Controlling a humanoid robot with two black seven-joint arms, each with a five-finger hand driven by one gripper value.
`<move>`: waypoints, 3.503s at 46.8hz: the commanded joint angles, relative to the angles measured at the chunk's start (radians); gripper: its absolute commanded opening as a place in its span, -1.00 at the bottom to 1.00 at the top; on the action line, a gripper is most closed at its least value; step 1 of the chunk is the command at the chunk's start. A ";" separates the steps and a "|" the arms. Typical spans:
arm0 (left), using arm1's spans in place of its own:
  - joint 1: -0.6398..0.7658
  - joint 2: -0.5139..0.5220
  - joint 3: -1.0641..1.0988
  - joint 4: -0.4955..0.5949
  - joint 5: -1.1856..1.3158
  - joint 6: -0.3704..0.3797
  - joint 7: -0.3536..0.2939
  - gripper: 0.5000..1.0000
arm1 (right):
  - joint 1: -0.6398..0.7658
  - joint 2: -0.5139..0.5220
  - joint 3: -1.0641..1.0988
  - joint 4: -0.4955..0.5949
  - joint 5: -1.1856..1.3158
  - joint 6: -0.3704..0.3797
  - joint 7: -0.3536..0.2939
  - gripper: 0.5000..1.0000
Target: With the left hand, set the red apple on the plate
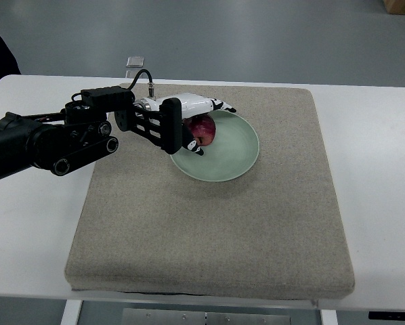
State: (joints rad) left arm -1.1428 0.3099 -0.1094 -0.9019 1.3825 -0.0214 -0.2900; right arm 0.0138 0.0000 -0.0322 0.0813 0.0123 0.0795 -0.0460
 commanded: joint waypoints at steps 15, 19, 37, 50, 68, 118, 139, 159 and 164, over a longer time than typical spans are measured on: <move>-0.015 -0.002 -0.055 0.050 -0.002 0.023 -0.001 0.83 | 0.000 0.000 0.000 0.000 0.000 0.000 0.000 0.72; -0.017 -0.002 -0.064 0.075 -0.002 0.023 -0.001 0.83 | 0.000 0.000 0.000 0.000 0.000 0.000 0.000 0.72; -0.018 -0.002 -0.098 0.189 -0.008 0.057 -0.014 0.85 | 0.000 0.000 0.000 0.000 0.000 0.000 0.000 0.73; -0.018 0.000 -0.110 0.244 -0.045 0.078 -0.014 0.86 | 0.000 0.000 0.000 0.000 0.000 0.000 0.000 0.73; -0.020 0.008 -0.136 0.273 -0.607 0.092 -0.014 0.93 | 0.000 0.000 0.000 0.000 0.000 0.000 0.000 0.73; 0.057 -0.026 -0.257 0.623 -1.363 -0.589 -0.057 0.97 | 0.000 0.000 0.000 0.000 0.000 0.000 0.000 0.73; 0.072 -0.035 -0.311 0.620 -1.363 -0.589 -0.057 0.97 | 0.000 0.000 0.000 0.000 0.000 -0.001 0.000 0.72; 0.092 -0.026 -0.362 0.528 -1.363 -0.549 -0.057 0.97 | 0.000 0.000 0.000 0.000 0.000 0.000 0.001 0.73; 0.094 -0.026 -0.362 0.520 -1.363 -0.538 -0.057 0.97 | 0.000 0.000 0.000 0.000 0.000 0.000 0.000 0.73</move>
State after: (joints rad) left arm -1.0497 0.2842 -0.4707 -0.3794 0.0207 -0.5644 -0.3463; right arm 0.0137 0.0000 -0.0322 0.0813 0.0123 0.0792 -0.0453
